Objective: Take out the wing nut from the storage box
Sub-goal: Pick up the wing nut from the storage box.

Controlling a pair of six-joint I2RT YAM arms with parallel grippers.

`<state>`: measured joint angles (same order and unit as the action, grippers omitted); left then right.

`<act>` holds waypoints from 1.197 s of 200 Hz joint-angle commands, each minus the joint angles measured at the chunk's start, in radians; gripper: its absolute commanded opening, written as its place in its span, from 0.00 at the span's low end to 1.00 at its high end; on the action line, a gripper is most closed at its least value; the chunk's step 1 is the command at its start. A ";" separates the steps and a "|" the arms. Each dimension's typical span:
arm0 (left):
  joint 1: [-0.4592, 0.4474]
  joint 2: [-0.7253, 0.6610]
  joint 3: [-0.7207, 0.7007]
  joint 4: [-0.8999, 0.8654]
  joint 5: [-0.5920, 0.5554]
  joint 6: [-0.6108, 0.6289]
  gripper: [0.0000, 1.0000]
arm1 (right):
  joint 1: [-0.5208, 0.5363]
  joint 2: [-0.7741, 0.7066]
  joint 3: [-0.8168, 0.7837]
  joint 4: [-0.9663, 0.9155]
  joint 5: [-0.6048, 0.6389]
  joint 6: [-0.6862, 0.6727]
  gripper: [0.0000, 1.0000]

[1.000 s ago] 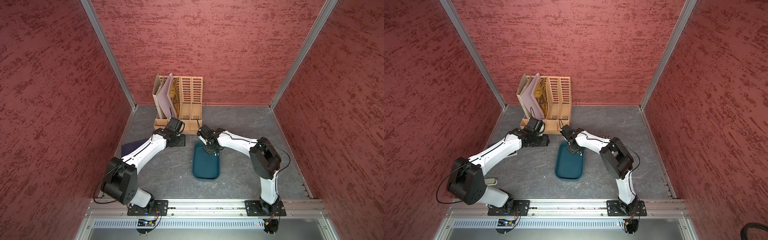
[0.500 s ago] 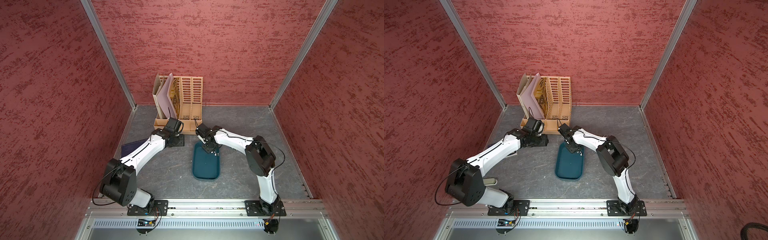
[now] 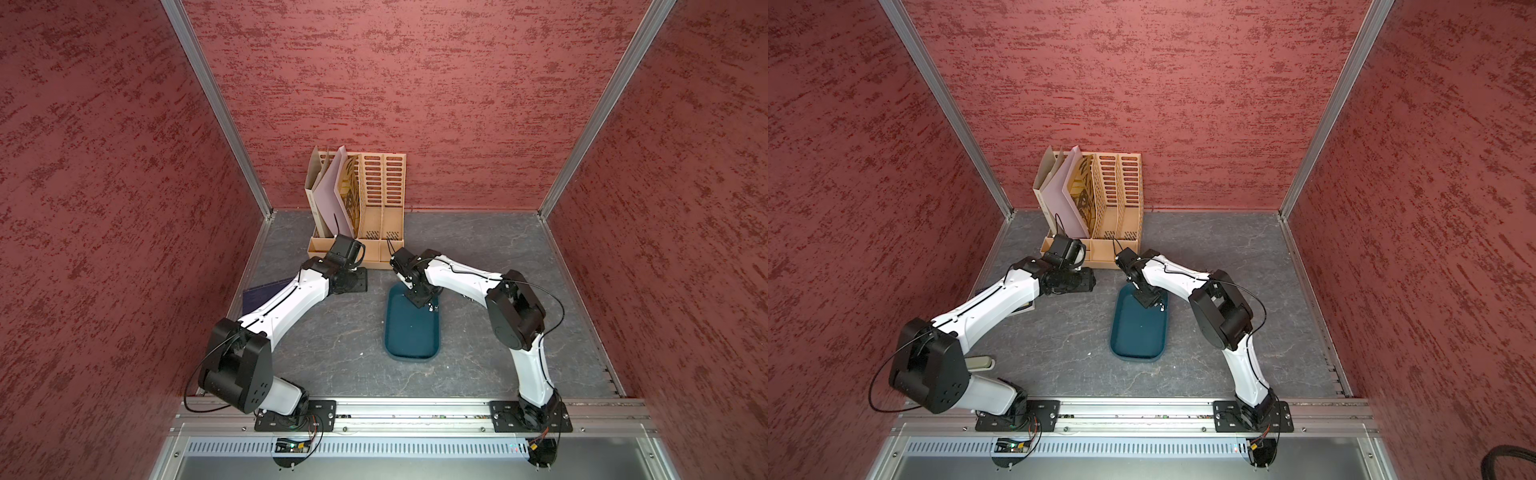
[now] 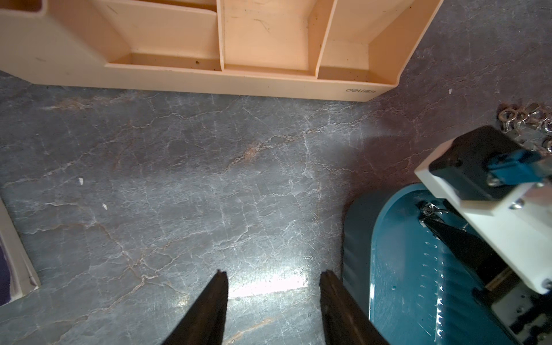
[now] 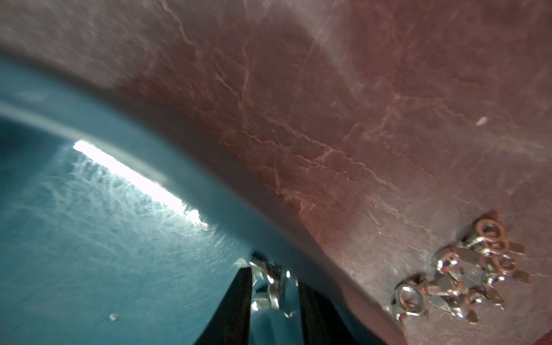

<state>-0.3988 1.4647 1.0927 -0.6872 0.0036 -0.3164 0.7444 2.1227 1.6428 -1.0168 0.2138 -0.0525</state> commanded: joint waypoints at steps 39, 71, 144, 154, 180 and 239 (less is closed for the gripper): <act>0.013 -0.027 -0.004 0.013 0.016 0.018 0.53 | -0.005 0.032 0.025 0.003 0.004 -0.005 0.29; 0.014 -0.027 -0.001 0.010 0.016 0.019 0.53 | -0.007 0.044 0.034 0.005 -0.007 -0.004 0.27; 0.015 -0.021 0.004 0.009 0.021 0.020 0.53 | -0.017 0.045 0.022 0.032 -0.067 -0.008 0.11; 0.015 -0.020 0.006 0.008 0.021 0.020 0.53 | -0.019 0.042 0.018 0.032 -0.071 -0.006 0.09; 0.015 -0.019 0.009 0.006 0.020 0.021 0.53 | -0.020 0.019 0.007 0.039 -0.083 -0.005 0.06; 0.014 -0.024 0.013 0.000 0.019 0.016 0.53 | -0.025 -0.069 -0.021 0.061 -0.117 0.009 0.03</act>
<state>-0.3916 1.4639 1.0931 -0.6876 0.0212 -0.3058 0.7254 2.1307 1.6379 -0.9825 0.1364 -0.0589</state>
